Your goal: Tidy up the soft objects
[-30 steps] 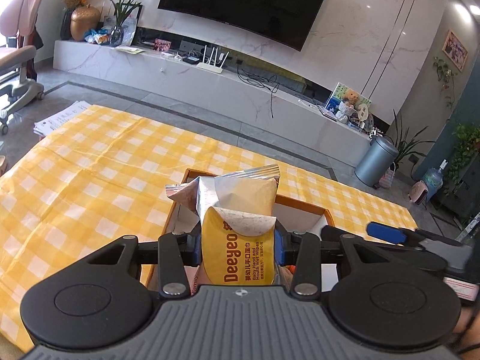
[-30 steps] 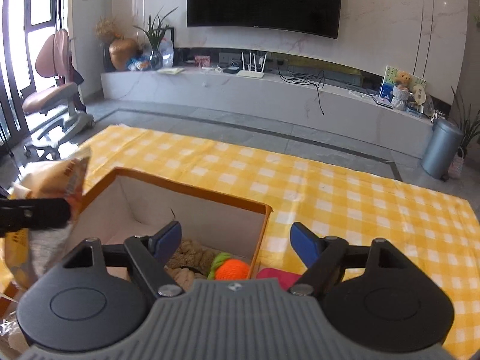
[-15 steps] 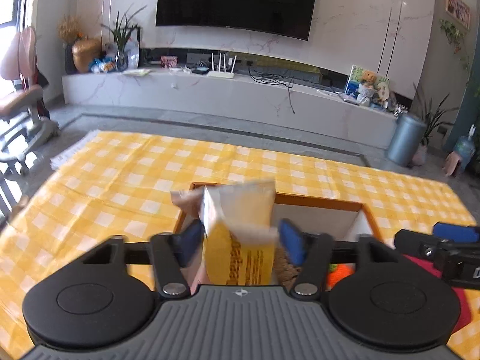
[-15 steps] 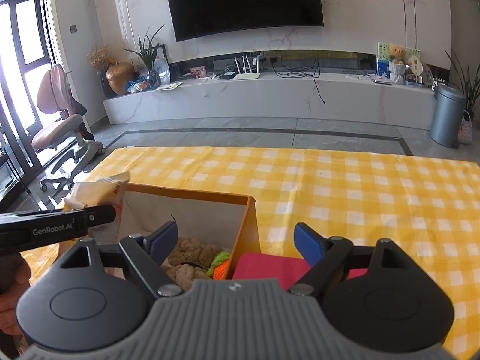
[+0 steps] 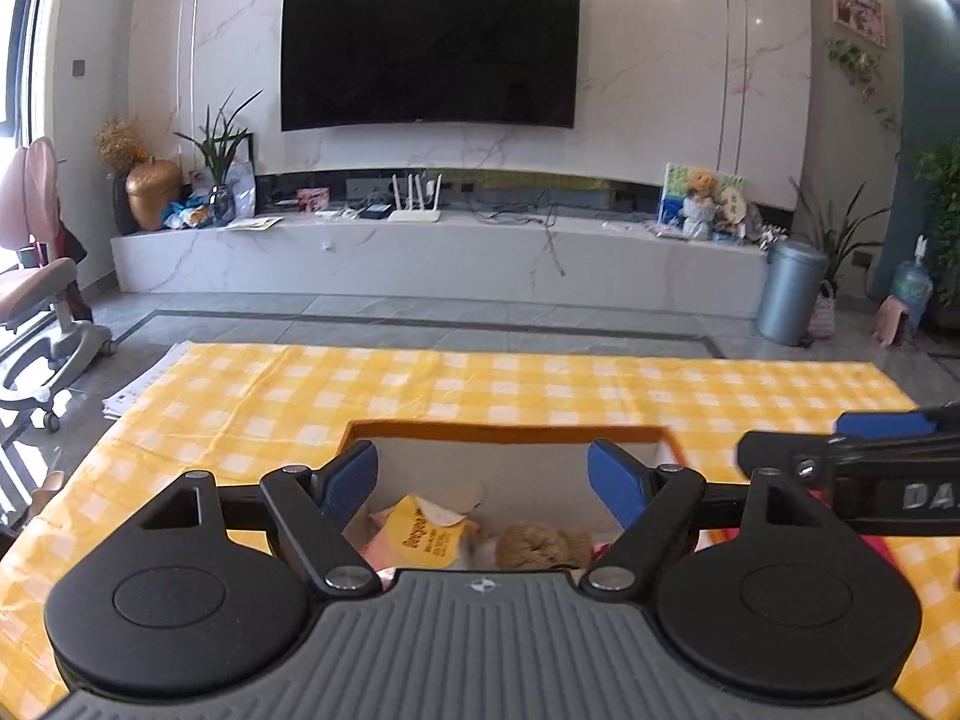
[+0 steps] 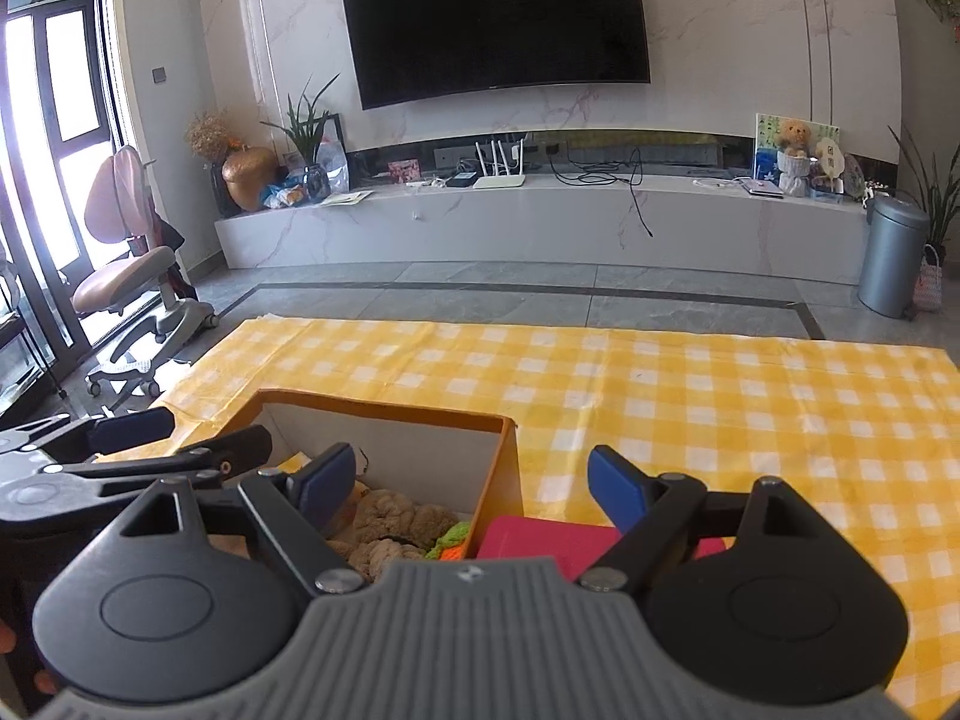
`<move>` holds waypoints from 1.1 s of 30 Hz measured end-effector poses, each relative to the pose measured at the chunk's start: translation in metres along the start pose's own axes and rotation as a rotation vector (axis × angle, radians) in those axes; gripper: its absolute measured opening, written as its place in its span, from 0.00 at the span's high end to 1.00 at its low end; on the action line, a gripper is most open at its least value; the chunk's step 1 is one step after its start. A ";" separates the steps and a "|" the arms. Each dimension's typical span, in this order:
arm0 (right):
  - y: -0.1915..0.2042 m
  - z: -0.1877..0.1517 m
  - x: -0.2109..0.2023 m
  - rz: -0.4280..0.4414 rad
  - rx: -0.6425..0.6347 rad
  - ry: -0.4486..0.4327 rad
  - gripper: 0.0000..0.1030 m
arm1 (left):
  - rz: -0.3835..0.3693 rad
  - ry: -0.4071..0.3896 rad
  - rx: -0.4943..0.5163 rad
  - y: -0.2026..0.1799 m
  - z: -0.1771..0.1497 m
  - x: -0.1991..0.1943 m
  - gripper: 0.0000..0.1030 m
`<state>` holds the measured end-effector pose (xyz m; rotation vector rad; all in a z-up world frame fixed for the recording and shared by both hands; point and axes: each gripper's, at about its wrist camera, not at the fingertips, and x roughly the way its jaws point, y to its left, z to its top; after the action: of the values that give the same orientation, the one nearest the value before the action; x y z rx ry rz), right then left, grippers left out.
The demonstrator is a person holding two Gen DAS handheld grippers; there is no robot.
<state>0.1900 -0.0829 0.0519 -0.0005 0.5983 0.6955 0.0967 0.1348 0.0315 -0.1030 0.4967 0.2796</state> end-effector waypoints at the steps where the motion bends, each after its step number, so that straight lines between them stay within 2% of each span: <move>1: -0.001 0.000 -0.002 -0.003 0.010 -0.003 0.19 | -0.013 -0.008 -0.011 -0.002 0.002 -0.005 0.09; 5: -0.005 -0.003 -0.014 -0.031 0.041 -0.021 0.19 | -0.045 -0.026 -0.052 -0.004 0.007 -0.024 0.10; 12: -0.006 -0.012 -0.034 -0.057 0.099 -0.028 0.19 | -0.017 -0.123 0.031 -0.027 0.008 -0.058 0.09; 16: -0.001 -0.023 -0.048 -0.083 0.091 -0.035 0.19 | -0.049 -0.175 0.018 -0.032 0.005 -0.067 0.09; 20: -0.005 -0.038 -0.062 -0.082 0.109 -0.040 0.19 | -0.097 -0.143 0.014 -0.037 0.003 -0.066 0.09; 23: -0.005 -0.049 -0.071 -0.128 0.087 -0.073 0.19 | -0.101 -0.154 0.040 -0.043 -0.004 -0.068 0.09; 27: -0.004 -0.059 -0.076 -0.223 0.055 -0.115 0.19 | -0.087 -0.143 0.078 -0.050 -0.012 -0.067 0.09; 29: -0.007 -0.064 -0.082 -0.279 0.077 -0.182 0.13 | -0.086 -0.147 0.066 -0.049 -0.014 -0.068 0.09; 31: -0.008 -0.071 -0.089 -0.292 0.076 -0.245 0.07 | -0.079 -0.147 0.077 -0.051 -0.017 -0.069 0.09; 33: -0.007 -0.076 -0.088 -0.272 0.038 -0.219 0.08 | -0.046 -0.162 0.110 -0.053 -0.023 -0.072 0.09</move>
<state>0.1008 -0.1560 0.0330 0.0285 0.3911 0.4136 0.0406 0.0630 0.0476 0.0152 0.3471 0.2129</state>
